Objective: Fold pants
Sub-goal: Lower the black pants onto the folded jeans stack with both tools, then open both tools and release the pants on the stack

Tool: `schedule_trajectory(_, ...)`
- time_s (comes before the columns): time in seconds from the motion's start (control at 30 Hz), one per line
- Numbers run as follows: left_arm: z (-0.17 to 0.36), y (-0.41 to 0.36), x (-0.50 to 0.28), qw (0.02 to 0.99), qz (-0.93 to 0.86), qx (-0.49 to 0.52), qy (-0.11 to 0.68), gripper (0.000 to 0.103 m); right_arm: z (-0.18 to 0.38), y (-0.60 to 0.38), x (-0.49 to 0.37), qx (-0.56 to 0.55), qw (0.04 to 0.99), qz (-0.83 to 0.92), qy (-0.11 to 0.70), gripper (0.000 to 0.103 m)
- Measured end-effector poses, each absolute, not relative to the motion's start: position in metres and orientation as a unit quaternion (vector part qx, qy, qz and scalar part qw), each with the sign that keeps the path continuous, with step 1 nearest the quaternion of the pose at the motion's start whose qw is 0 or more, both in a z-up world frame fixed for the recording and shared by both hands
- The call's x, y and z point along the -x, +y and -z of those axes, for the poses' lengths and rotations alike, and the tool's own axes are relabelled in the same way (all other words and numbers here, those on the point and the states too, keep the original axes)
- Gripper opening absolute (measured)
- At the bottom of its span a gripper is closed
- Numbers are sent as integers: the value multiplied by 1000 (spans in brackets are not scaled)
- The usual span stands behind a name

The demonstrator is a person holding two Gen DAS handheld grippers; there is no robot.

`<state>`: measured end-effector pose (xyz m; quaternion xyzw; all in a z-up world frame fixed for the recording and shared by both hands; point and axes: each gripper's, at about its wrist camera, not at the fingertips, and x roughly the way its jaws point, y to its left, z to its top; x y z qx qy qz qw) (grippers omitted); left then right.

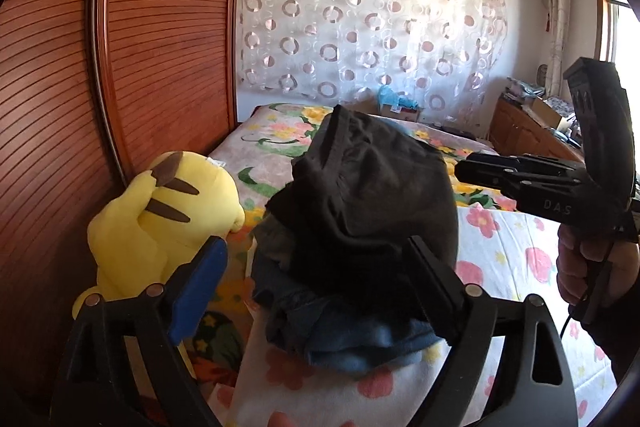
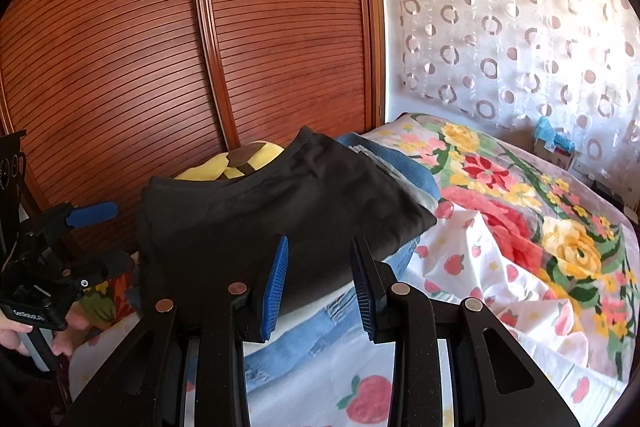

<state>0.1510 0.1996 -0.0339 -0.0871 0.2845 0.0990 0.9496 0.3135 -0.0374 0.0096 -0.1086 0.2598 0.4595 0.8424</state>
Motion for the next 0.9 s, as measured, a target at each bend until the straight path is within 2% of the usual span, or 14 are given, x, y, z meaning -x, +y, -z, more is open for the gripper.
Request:
schedule_trajectory(0.53, 32, 194, -110, 948, -99, 83, 291, 89, -17, -50, -270, 109, 850, -450, 253, 33)
schedule_trajectory(0.6, 30, 191, -104, 950, -96, 79, 287, 89, -16, -52, -264, 112, 852, -443, 256, 43)
schedule_trajectory(0.63, 28, 190, -102, 951, -94, 77, 285, 89, -17, -54, -259, 111, 852, -442, 257, 53)
schedule_trajectory(0.67, 27, 188, -99, 952, -90, 74, 282, 89, -17, -57, -255, 109, 853, -441, 256, 57)
schedule_trajectory(0.77, 24, 181, -90, 956, -83, 66, 275, 89, -19, -65, -241, 104, 860, -431, 254, 64)
schedule_trajectory(0.9, 23, 170, -84, 958, -72, 58, 273, 89, -19, -80, -221, 96, 869, -414, 253, 66)
